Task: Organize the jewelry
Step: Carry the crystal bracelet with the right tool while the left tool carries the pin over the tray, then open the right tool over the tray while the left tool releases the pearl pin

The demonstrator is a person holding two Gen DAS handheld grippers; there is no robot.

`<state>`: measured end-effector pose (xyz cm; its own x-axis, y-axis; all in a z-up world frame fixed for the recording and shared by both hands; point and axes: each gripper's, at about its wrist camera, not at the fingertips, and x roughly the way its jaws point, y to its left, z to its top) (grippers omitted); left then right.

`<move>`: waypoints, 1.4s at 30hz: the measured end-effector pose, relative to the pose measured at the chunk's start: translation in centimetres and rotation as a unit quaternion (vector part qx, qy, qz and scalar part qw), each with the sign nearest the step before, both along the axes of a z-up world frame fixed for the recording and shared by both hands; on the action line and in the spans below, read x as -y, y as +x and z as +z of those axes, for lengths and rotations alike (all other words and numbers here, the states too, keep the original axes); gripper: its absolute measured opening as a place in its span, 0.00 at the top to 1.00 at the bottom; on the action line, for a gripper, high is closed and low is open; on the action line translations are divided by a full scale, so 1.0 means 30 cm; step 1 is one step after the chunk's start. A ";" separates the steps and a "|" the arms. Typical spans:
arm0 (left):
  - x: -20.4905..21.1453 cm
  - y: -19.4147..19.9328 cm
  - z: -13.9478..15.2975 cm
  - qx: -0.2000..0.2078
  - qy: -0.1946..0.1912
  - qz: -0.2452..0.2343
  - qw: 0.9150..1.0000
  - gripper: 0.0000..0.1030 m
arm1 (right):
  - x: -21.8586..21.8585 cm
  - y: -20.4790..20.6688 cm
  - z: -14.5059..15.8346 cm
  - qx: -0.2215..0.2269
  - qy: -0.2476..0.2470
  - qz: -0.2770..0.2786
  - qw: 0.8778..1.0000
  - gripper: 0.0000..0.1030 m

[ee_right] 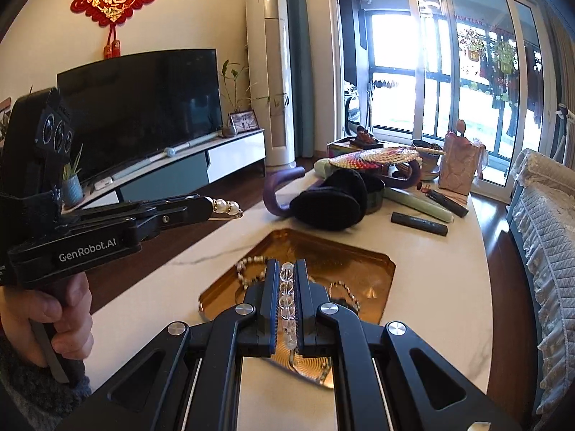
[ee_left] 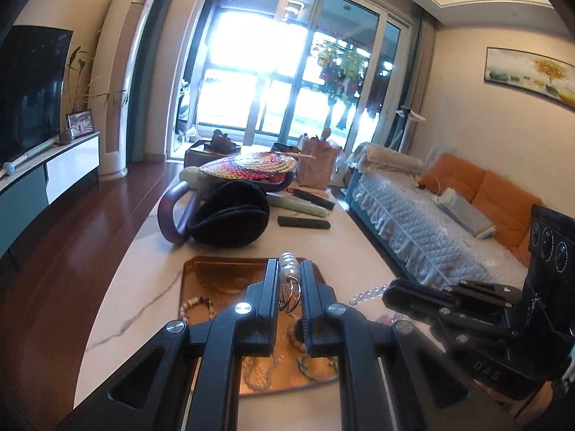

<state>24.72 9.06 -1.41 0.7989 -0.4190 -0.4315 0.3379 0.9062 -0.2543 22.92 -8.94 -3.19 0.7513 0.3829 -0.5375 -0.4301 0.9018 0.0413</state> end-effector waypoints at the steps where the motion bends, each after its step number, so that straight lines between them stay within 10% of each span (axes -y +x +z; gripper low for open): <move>1: -0.003 0.017 0.000 -0.001 -0.002 0.005 1.000 0.89 | -0.001 0.016 0.004 0.001 0.004 0.001 1.000 0.94; 11: 0.005 0.167 -0.059 -0.004 0.008 0.034 0.999 0.89 | -0.040 0.195 -0.023 -0.003 0.021 0.019 1.000 0.94; 23: 0.074 0.336 -0.414 -0.134 0.054 0.027 0.989 0.89 | -0.054 0.373 -0.342 -0.126 0.048 0.014 0.991 0.93; 32: 0.069 0.342 -0.436 -0.153 0.056 0.023 0.986 0.89 | -0.089 0.355 -0.393 -0.131 0.001 -0.006 0.991 0.92; 36: 0.053 0.310 -0.434 -0.167 0.062 0.043 0.983 0.67 | -0.082 0.339 -0.389 -0.145 -0.008 -0.026 0.989 0.61; 42: 0.006 0.195 -0.353 -0.147 0.041 0.072 0.986 0.31 | -0.082 0.251 -0.354 -0.137 -0.046 -0.046 0.988 0.49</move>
